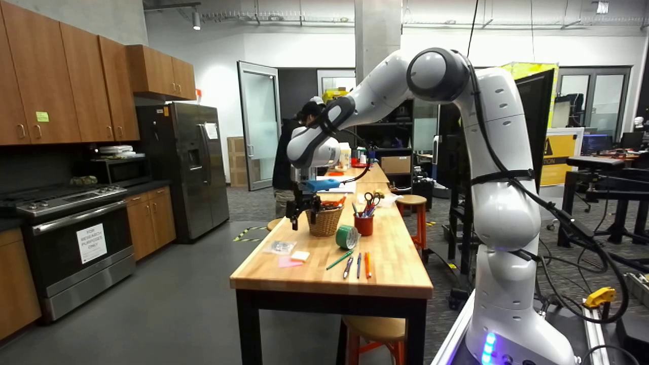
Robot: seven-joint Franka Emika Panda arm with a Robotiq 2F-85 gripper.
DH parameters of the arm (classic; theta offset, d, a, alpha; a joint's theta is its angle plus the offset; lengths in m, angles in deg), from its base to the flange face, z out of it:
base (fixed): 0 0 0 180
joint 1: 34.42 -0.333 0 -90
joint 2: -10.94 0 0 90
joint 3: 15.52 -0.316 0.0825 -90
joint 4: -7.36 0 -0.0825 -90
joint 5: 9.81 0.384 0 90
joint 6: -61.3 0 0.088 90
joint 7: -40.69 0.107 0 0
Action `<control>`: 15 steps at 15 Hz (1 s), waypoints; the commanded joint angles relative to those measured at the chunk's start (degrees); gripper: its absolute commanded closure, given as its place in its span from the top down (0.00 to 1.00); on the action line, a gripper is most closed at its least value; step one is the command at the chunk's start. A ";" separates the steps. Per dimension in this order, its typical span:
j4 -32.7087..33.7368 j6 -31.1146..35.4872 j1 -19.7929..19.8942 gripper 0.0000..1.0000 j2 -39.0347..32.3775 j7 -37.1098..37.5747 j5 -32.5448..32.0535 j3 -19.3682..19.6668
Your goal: Shift the sticky notes to the table
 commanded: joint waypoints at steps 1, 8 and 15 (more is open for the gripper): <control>-2.99 -3.26 -0.29 1.00 5.23 2.88 -6.12 0.86; -5.43 -7.57 0.33 1.00 9.98 3.17 -11.64 1.16; -5.02 -7.28 0.99 1.00 9.21 2.60 -13.15 1.57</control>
